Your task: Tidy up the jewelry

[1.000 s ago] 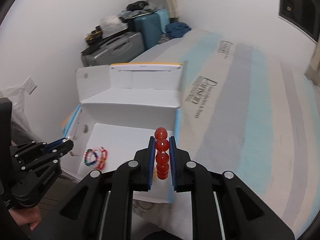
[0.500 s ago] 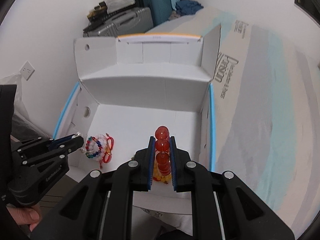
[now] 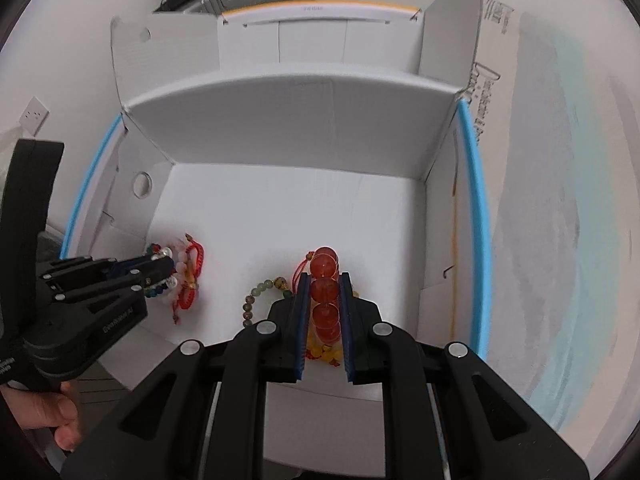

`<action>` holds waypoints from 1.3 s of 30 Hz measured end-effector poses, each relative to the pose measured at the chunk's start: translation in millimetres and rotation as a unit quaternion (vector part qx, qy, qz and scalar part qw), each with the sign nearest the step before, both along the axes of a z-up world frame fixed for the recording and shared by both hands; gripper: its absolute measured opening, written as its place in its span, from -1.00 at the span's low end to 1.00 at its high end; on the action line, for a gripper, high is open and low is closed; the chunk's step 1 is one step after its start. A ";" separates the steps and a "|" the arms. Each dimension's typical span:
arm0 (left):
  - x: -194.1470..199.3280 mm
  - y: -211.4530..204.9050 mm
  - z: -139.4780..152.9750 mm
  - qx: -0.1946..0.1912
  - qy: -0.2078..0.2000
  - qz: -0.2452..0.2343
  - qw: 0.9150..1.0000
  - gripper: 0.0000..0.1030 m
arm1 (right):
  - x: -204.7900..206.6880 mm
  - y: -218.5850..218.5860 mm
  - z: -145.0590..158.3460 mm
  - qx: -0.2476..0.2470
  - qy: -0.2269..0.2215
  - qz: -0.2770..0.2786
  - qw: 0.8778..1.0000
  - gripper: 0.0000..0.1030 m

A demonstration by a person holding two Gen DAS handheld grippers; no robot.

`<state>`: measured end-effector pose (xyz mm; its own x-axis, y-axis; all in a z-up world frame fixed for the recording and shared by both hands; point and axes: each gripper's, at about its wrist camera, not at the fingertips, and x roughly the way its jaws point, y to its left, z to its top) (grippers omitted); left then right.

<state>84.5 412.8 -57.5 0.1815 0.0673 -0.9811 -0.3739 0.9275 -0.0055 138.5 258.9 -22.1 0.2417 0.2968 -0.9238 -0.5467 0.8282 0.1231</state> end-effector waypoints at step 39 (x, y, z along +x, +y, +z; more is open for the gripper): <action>-72.5 2.4 90.7 0.088 -0.166 0.016 0.982 0.89 | -58.5 -35.4 69.1 0.072 -0.097 -0.026 0.992 0.85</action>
<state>12.0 415.2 33.2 0.4841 0.2408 -0.8412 -0.4074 0.9129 0.0269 80.0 223.5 47.0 0.4302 0.4055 -0.8065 -0.5286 0.8374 0.1391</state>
